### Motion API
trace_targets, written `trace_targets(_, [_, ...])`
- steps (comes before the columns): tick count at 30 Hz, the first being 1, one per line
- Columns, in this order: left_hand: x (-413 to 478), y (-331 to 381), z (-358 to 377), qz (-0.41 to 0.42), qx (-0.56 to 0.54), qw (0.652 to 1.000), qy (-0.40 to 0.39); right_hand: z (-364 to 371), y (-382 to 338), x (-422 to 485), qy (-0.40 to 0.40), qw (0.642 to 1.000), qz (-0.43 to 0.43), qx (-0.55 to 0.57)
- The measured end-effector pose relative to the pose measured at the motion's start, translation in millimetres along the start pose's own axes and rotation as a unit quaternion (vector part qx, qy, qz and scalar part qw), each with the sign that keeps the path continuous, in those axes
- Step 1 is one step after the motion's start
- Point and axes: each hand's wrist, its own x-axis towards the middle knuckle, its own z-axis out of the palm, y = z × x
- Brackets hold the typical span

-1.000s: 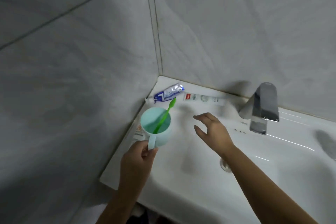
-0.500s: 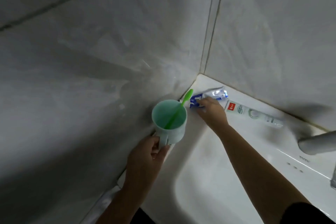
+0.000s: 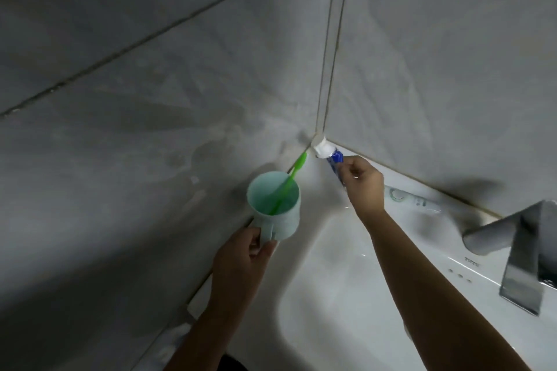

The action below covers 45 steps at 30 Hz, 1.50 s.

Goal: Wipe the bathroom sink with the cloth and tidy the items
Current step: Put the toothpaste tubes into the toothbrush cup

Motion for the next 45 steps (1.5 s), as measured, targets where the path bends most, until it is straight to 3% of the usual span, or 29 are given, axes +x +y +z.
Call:
trace_targets(8, [-2.2, 25.8, 13.0, 0.048, 0.007, 0.999, -0.004, -82.7, -53.3, -26.7, 0.050, 0.971, 0.042, 0.232])
trace_targets(19, [-21.7, 69.0, 38.9, 0.065, -0.042, 0.997, -0.030, -138.2, -104.0, -71.3, 0.053, 0.933, 0.005, 0.357])
trace_targets(31, [-26.3, 69.5, 36.0, 0.123, -0.033, 0.992, -0.013, -103.2, -98.6, -69.8, 0.039, 0.930, 0.051, 0.363])
trace_targets(40, [-17.3, 74.4, 31.6, 0.123, -0.056, 0.991, -0.004, -78.6, -79.7, -71.0, 0.028, 0.962, 0.082, 0.259])
trace_targets(45, [-9.5, 80.0, 40.4, 0.143, -0.046, 0.989, -0.010, -70.6, -62.9, -69.6, 0.031, 0.985, 0.039, 0.166])
